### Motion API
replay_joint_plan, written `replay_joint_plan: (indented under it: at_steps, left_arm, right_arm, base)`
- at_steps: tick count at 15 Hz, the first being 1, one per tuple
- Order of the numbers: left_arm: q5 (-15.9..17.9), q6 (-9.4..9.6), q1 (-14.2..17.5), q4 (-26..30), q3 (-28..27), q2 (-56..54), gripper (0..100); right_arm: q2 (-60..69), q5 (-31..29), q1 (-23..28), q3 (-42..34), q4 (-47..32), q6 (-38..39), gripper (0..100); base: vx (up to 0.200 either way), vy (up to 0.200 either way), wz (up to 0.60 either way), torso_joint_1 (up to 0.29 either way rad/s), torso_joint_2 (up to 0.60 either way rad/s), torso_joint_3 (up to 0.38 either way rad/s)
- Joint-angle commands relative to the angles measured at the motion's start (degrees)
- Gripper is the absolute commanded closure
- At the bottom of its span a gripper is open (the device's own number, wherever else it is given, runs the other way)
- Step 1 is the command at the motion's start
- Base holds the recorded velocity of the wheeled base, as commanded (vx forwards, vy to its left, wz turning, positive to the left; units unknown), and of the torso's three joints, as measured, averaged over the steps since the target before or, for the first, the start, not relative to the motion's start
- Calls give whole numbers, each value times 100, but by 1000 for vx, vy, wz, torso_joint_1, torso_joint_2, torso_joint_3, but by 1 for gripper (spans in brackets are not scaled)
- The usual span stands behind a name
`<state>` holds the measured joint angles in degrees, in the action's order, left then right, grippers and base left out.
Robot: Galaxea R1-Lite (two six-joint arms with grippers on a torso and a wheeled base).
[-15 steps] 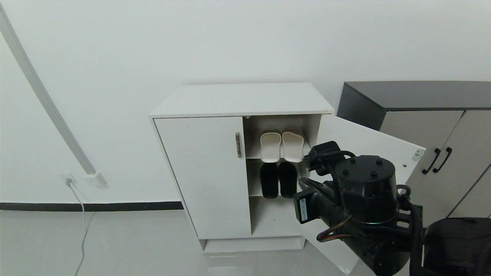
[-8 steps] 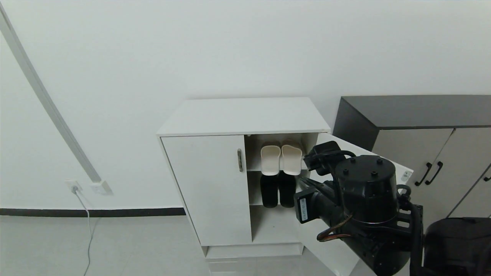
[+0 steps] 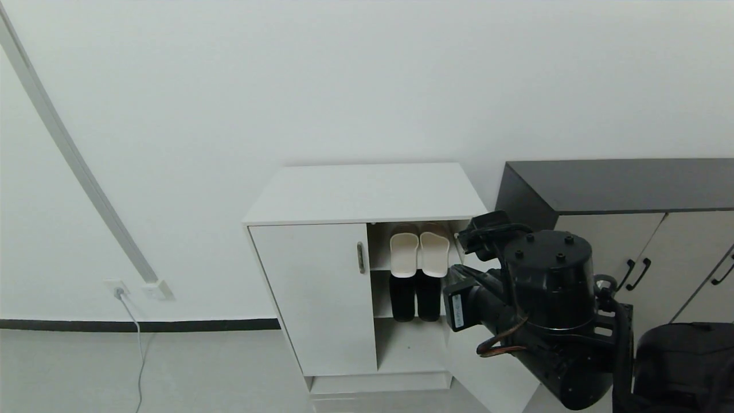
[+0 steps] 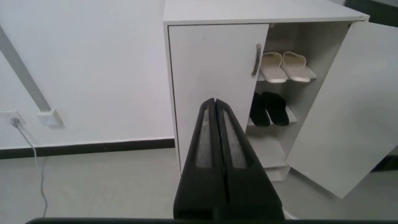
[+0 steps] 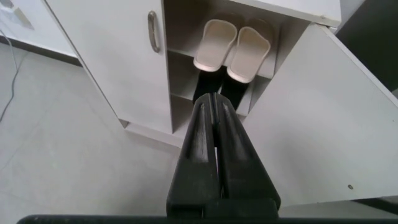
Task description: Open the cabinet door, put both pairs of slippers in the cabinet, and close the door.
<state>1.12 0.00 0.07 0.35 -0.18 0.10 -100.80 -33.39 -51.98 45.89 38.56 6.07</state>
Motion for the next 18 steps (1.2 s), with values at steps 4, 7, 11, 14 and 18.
replay_joint_plan:
  at_steps: [4,7,11,14,18]
  left_arm:
    - [2,0,1,0,1,-1,100]
    - [2,0,1,0,1,8,100]
    - [2,-9,1,0,1,8,100]
    - [2,-9,1,0,1,-1,100]
    - [2,0,1,0,1,-1,100]
  right_arm:
    - [8,-1,13,-1,3,-9,100]
    - [17,-1,39,-1,3,-9,100]
    - [8,8,171,8,3,-53,100]
    - [-18,8,206,8,3,-80,100]
    - [-97,17,522,96,3,-194,100]
  base:
    - [0,0,-150,1,-1,-2]
    - [0,0,-600,4,-7,6]
    - [0,0,-450,8,4,3]
    - [0,0,0,0,0,0]
    - [-150,0,0,5,3,-2]
